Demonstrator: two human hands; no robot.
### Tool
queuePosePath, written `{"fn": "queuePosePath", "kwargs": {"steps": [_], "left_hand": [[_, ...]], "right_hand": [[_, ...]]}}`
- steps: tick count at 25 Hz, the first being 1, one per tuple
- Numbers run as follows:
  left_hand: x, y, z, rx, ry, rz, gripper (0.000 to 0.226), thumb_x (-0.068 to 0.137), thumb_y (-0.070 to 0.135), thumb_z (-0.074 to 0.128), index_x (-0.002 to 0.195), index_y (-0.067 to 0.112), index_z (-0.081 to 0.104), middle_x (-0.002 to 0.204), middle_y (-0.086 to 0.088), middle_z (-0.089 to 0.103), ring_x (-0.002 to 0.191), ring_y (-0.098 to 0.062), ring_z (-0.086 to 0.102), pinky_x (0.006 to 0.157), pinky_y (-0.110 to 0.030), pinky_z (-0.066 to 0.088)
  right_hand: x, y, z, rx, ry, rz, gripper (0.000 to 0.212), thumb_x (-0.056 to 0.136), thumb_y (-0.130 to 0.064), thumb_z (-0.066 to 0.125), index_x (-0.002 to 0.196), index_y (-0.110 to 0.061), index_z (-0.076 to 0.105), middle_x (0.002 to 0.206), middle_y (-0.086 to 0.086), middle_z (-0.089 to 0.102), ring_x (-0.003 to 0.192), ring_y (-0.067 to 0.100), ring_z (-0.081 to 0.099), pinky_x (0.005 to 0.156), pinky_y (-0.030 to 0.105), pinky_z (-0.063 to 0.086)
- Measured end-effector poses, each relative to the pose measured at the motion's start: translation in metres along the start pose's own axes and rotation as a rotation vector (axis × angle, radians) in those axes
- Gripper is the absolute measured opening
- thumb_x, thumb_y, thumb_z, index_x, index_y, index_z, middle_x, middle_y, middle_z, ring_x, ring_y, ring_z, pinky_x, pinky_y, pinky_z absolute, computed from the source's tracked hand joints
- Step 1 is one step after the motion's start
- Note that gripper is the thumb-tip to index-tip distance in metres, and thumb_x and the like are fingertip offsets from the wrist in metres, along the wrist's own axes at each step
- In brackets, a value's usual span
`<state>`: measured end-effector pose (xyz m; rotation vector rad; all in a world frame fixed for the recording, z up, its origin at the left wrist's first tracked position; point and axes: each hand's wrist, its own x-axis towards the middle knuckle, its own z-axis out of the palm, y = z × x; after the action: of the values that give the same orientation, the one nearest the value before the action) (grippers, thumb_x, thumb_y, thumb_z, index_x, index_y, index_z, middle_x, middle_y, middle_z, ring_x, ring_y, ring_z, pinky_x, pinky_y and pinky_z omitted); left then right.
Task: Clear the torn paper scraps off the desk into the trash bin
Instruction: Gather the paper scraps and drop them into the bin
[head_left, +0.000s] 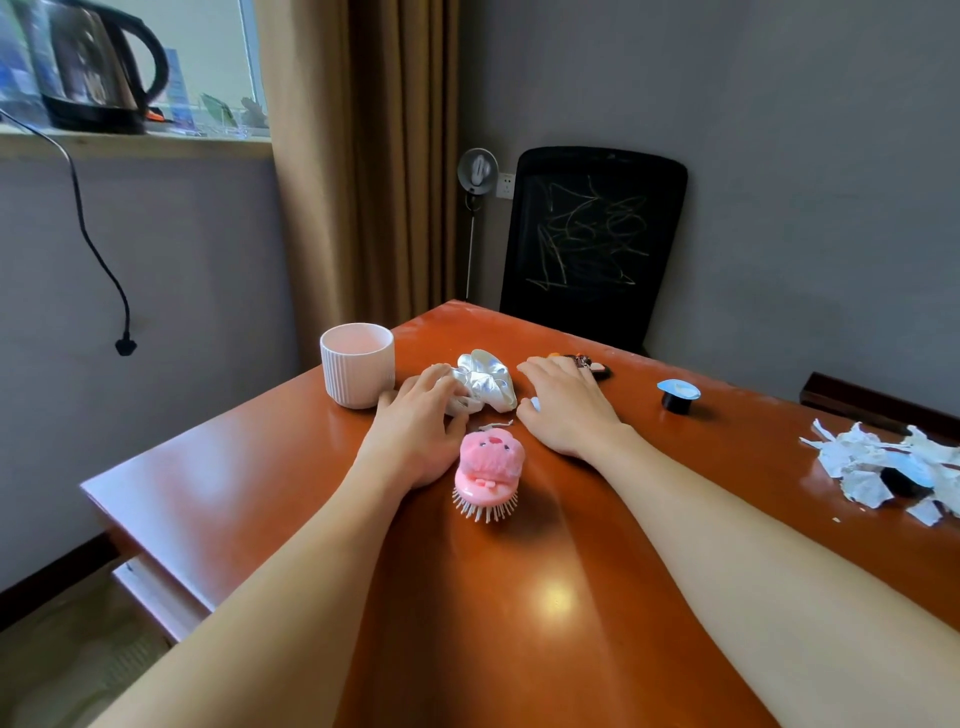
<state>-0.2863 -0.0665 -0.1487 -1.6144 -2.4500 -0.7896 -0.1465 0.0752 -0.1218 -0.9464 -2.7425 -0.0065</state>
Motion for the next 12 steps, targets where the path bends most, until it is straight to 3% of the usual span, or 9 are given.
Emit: {"fn": "queuePosePath", "kwargs": {"steps": [4, 12], "left_hand": [[0.001, 0.0, 0.0, 0.005, -0.005, -0.01, 0.034, 0.098, 0.036, 0.053, 0.131, 0.031, 0.052, 0.158, 0.008, 0.03, 0.142, -0.018, 0.031, 0.113, -0.046, 0.026], [-0.003, 0.003, -0.003, -0.024, 0.004, 0.006, 0.03, 0.097, 0.034, 0.056, 0.128, 0.031, 0.054, 0.156, 0.009, 0.034, 0.14, -0.017, 0.034, 0.111, -0.045, 0.028]], "right_hand": [[0.005, -0.004, 0.006, 0.072, -0.08, 0.055, 0.045, 0.099, -0.032, 0.041, 0.139, -0.014, 0.047, 0.142, 0.007, 0.05, 0.13, 0.024, 0.043, 0.107, 0.04, 0.039], [-0.015, 0.003, 0.003, 0.065, 0.058, -0.029, 0.045, 0.097, -0.03, 0.047, 0.142, -0.024, 0.045, 0.143, 0.001, 0.042, 0.135, 0.021, 0.03, 0.114, 0.041, 0.026]]}}
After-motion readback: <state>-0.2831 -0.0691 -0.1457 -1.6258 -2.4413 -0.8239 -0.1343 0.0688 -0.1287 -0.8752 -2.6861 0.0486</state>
